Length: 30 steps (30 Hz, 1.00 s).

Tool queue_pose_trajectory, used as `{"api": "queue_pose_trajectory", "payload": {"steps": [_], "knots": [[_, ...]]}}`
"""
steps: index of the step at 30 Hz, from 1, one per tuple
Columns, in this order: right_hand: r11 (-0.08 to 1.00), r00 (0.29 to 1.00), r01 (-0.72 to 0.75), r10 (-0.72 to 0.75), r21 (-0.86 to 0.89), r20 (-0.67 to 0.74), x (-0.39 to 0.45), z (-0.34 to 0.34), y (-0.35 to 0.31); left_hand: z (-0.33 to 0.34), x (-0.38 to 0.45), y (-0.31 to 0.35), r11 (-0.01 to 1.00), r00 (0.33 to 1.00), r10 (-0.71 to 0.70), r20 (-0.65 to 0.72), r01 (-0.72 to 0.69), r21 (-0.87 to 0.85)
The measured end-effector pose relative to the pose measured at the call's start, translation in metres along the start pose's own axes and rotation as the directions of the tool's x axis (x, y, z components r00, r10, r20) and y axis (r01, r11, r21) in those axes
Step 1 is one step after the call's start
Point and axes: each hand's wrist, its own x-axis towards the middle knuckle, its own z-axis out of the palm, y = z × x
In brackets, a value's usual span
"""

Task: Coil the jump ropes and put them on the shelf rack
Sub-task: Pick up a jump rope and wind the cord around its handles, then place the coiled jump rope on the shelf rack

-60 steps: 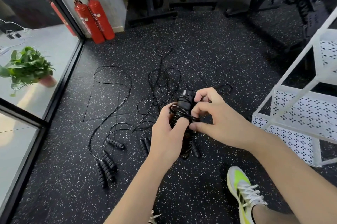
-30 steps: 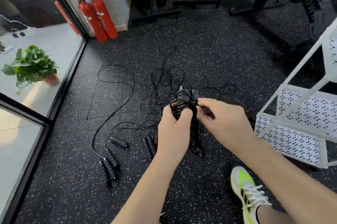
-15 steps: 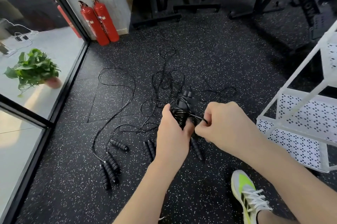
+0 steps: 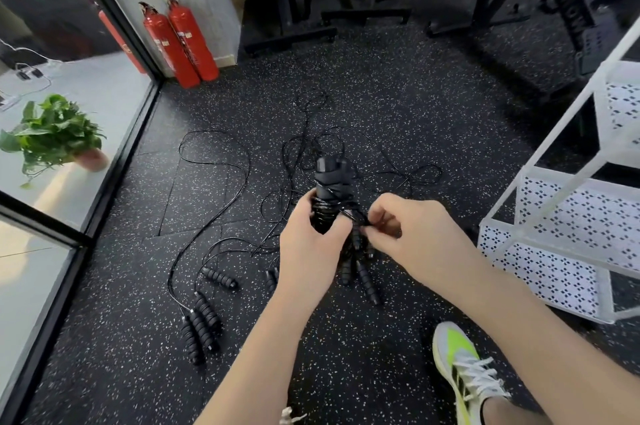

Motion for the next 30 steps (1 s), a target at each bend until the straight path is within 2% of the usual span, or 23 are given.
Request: {"api": "queue_pose_trajectory", "payload": {"steps": [3, 6, 7, 8, 10, 11, 13, 15, 19, 22, 25, 27, 30], "knots": [[0.966, 0.992, -0.122, 0.114, 0.227, 0.048, 0.002, -0.003, 0.000, 0.003, -0.001, 0.003, 0.997, 1.000, -0.006, 0.006, 0.006, -0.079], [0.895, 0.965, -0.259, 0.223, 0.364, 0.138, 0.002, -0.007, 0.001, 0.006, -0.004, 0.008, 0.979, 1.000, -0.021, 0.023, 0.025, -0.204], [0.835, 0.951, -0.310, 0.277, 0.455, 0.140, 0.001, -0.008, -0.001, 0.009, -0.005, 0.010, 0.976, 0.999, -0.008, 0.032, 0.014, -0.217], [0.723, 0.924, -0.370, 0.352, 0.583, 0.150, 0.000, -0.011, -0.005, 0.013, -0.008, 0.012, 0.978, 0.999, 0.014, 0.038, -0.006, -0.208], [0.427, 0.860, -0.445, 0.451, 0.787, 0.241, -0.004, -0.022, -0.014, 0.022, -0.014, 0.018, 0.989, 0.996, 0.076, 0.056, -0.068, -0.130], [0.316, 0.835, -0.467, 0.464, 0.826, 0.295, -0.006, -0.029, -0.016, 0.027, -0.017, 0.023, 0.991, 0.990, 0.115, 0.083, -0.108, -0.080], [0.217, 0.807, -0.503, 0.464, 0.836, 0.366, -0.012, -0.045, -0.012, 0.035, -0.022, 0.032, 0.976, 0.964, 0.213, 0.161, -0.217, 0.011], [0.175, 0.793, -0.531, 0.449, 0.829, 0.412, -0.022, -0.064, -0.001, 0.040, -0.024, 0.043, 0.921, 0.898, 0.339, 0.279, -0.377, 0.094], [0.111, 0.801, -0.515, 0.416, 0.850, 0.431, -0.051, -0.106, 0.020, 0.056, -0.029, 0.068, 0.719, 0.651, 0.523, 0.550, -0.683, 0.125], [0.079, 0.847, -0.431, 0.380, 0.899, 0.373, -0.075, -0.131, 0.039, 0.083, -0.037, 0.087, 0.599, 0.530, 0.571, 0.627, -0.791, 0.123], [0.094, 0.867, -0.298, 0.444, 0.950, 0.228, -0.094, -0.158, 0.056, 0.117, -0.047, 0.106, 0.399, 0.415, 0.634, 0.653, -0.898, 0.183], [0.123, 0.869, -0.185, 0.485, 0.975, 0.104, -0.105, -0.178, 0.070, 0.142, -0.058, 0.118, 0.363, 0.407, 0.661, 0.630, -0.909, 0.205], [0.215, 0.831, -0.048, 0.551, 0.975, -0.080, -0.122, -0.208, 0.099, 0.180, -0.077, 0.140, 0.521, 0.521, 0.662, 0.539, -0.837, 0.170]]}}
